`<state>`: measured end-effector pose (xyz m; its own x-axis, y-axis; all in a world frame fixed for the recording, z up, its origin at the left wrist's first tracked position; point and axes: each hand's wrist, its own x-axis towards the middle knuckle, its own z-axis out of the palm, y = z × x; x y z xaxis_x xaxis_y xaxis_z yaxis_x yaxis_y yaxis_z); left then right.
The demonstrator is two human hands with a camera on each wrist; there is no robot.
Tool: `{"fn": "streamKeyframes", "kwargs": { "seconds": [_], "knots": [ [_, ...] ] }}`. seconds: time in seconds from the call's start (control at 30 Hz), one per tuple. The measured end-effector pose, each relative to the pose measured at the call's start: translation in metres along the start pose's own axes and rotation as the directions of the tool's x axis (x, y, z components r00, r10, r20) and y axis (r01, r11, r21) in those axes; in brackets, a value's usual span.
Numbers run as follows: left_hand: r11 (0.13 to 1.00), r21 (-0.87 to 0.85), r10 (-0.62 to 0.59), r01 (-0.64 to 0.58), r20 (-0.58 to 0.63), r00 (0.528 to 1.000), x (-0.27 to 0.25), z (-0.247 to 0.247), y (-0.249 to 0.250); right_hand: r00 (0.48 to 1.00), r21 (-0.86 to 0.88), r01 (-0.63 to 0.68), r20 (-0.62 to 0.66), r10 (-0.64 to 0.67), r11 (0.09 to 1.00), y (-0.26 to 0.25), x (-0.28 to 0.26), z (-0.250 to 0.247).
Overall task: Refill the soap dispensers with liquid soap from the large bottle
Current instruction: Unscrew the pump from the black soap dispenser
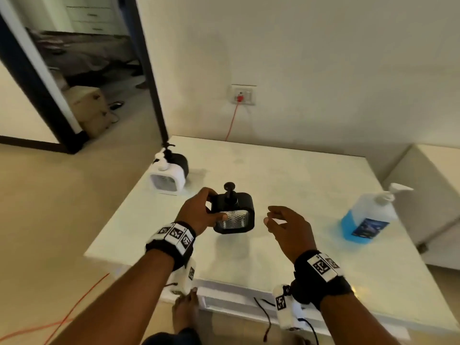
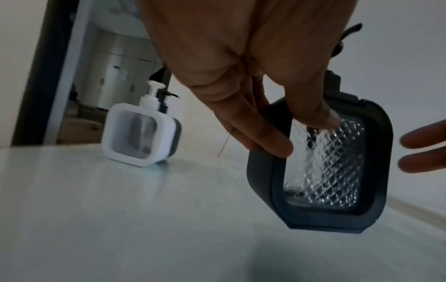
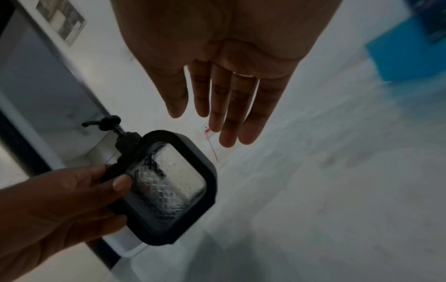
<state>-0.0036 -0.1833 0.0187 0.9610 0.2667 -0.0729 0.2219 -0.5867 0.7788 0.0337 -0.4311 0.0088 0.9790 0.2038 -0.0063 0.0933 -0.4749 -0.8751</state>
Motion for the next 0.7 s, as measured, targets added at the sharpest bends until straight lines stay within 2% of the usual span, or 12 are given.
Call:
{"fn": "streamKeyframes", "kwargs": {
  "seconds": [0.13, 0.23, 0.3, 0.5, 0.7],
  "knots": [
    [0.994, -0.095, 0.053, -0.049, 0.037, 0.998, -0.014, 0.067, 0.041, 0.995, -0.025, 0.002, -0.095, -0.004, 1.000, 0.033, -0.018, -0.047],
    [0.982, -0.190, 0.020, -0.015, 0.025, 0.999, -0.021, 0.100, 0.052, 0.995, -0.099, 0.043, -0.088, -0.051, 0.994, 0.058, -0.025, -0.053],
    [0.977, -0.213, -0.004, 0.008, 0.020, 1.000, -0.023, 0.115, 0.054, 0.996, -0.110, 0.074, -0.034, -0.078, 0.991, 0.068, -0.024, -0.052],
    [0.994, -0.095, 0.055, -0.048, 0.068, 0.996, -0.007, 0.120, 0.045, 0.992, -0.095, 0.109, 0.070, -0.103, 0.989, 0.075, 0.007, -0.054],
    [0.987, -0.132, 0.109, -0.090, 0.145, 0.983, 0.006, 0.117, 0.035, 0.993, -0.131, 0.111, 0.041, -0.107, 0.985, 0.078, 0.011, -0.050]
  ]
}}
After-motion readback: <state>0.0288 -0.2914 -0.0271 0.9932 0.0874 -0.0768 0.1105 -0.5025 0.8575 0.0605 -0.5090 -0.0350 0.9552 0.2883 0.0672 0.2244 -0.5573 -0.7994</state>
